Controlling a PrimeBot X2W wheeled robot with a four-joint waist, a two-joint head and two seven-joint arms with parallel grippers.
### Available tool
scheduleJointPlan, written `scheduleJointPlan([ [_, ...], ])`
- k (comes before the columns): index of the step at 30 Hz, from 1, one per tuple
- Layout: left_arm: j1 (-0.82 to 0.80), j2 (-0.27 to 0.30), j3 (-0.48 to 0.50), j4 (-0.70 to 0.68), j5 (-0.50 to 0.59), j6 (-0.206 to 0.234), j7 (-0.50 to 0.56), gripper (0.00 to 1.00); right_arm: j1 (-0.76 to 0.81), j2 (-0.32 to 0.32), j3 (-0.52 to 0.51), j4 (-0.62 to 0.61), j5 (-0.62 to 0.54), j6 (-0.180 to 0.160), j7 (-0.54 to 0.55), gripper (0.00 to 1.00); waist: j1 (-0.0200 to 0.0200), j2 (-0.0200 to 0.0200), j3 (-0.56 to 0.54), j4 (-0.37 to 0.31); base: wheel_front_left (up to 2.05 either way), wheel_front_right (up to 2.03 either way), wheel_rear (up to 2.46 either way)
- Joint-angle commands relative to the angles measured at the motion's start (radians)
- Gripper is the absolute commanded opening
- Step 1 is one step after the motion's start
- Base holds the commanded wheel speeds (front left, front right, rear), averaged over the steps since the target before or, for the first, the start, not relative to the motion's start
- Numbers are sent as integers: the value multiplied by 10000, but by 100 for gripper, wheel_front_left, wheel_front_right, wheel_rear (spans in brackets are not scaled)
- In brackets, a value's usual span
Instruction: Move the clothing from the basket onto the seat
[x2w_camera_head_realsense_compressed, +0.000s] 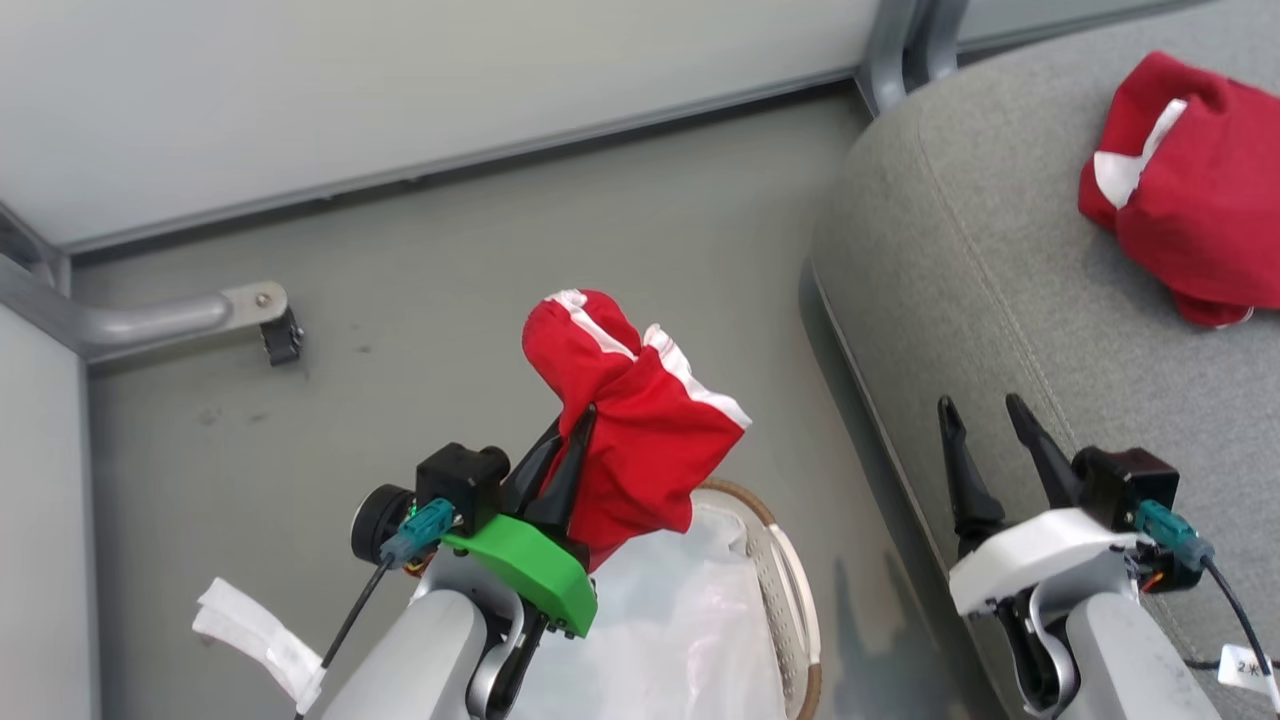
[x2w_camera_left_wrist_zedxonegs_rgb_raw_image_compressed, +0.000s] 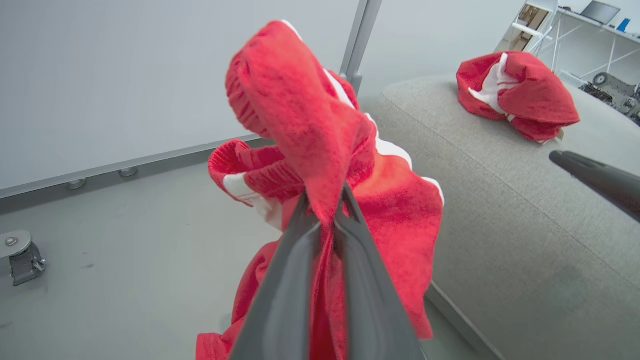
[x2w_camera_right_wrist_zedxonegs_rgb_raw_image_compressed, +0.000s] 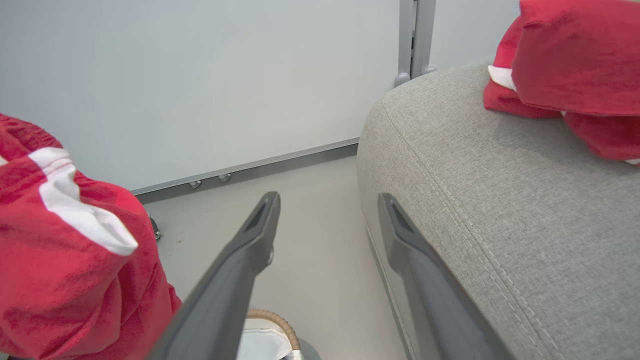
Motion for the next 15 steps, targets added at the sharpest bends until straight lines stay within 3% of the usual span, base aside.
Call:
scheduleJointPlan([
  [1,333,-81,240,-267,134,-50,-35,0,294,-52,-9,60,22,-14,-5,100,1,0,-1083,482,0,0,0],
  [9,1073,-364,1389,-1889,794,-151,-35,0,1056,-48,405,273,-18,-14,-5,100,1,0,-1899,541,0,0,0],
  [15,1332,-430,1527,-2399,938,-171,-35,0,1137,-260,2481,-59,579,-14,-3,100,1,0,-2061,582,0,0,0],
])
